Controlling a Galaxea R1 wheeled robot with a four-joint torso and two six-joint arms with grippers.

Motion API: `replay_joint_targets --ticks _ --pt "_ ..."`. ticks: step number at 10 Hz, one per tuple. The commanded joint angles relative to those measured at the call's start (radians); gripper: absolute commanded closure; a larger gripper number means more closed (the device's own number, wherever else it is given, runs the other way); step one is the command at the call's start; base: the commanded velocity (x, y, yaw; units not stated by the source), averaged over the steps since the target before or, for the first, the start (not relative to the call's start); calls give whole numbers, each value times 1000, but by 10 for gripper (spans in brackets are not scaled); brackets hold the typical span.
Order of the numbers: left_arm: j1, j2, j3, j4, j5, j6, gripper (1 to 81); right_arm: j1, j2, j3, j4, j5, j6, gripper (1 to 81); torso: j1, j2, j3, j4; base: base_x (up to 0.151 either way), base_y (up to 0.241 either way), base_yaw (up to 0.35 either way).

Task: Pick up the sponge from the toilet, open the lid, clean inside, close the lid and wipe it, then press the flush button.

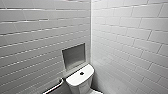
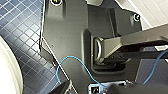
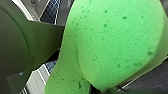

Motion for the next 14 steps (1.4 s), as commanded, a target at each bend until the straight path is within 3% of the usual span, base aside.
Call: replay_joint_targets --ticks 1,3,5,8,9,10,12,13,14 --pt "-37 -221 278 -4 12 -30 10 -4 -85 120 11 -12 -2 811 0 0 0 0 0 0 0" --pt "-54 -327 431 -7 12 -65 10 -1 -85 121 14 -12 -2 811 0 0 0 0 0 0 0" --pt "-48 -431 539 -30 26 -174 10 3 -82 118 13 -13 -3 811 0 0 0 0 0 0 0" --pt "-52 -523 627 -33 28 -153 10 10 -76 115 11 -16 -2 811 0 0 0 0 0 0 0" --pt "-61 -531 654 -75 56 -47 10 8 -71 112 10 -16 -3 811 0 0 0 0 0 0 0" --pt "-74 -537 690 -228 95 119 10 6 -68 102 11 -15 -3 811 0 0 0 0 0 0 0" --pt "-110 -560 766 -514 101 470 10 3 -62 88 13 -13 -2 811 0 0 0 0 0 0 0" --pt "-138 -577 800 -627 104 587 10 2 -62 88 14 -13 -2 811 0 0 0 0 0 0 0" --pt "-174 -606 841 -727 151 697 10 2 -62 88 16 -13 -2 811 0 0 0 0 0 0 0"
